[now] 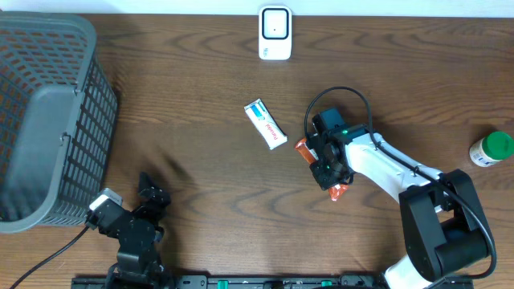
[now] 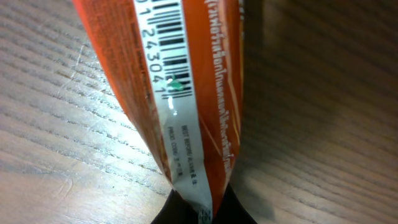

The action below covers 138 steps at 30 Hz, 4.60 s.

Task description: Scan the item barcode

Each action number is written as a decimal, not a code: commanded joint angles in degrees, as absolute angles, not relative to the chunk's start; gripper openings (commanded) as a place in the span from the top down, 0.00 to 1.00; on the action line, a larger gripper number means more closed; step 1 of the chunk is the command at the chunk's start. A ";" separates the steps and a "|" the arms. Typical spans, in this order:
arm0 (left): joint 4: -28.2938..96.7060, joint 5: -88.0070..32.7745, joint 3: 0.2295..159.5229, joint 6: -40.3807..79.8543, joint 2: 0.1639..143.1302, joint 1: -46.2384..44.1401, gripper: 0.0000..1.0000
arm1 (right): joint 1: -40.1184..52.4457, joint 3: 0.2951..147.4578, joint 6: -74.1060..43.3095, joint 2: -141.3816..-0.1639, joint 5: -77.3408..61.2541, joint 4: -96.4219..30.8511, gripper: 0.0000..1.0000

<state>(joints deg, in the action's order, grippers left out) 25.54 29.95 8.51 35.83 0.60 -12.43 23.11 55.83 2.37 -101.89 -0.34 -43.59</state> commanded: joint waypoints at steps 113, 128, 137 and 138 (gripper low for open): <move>27.18 30.24 7.73 35.86 0.27 -12.29 0.07 | 45.87 66.63 -8.36 -106.17 2.11 -46.39 0.99; 27.18 30.24 7.73 35.86 0.27 -12.29 0.07 | 49.54 66.37 -12.12 -103.88 -5.41 -51.40 0.99; 27.18 30.24 7.73 35.86 0.27 -12.29 0.07 | 49.32 60.84 -18.63 -103.94 6.17 -52.51 0.99; 27.18 30.24 7.73 35.86 0.27 -12.29 0.06 | 49.15 60.31 -18.90 -103.94 6.81 -52.51 0.99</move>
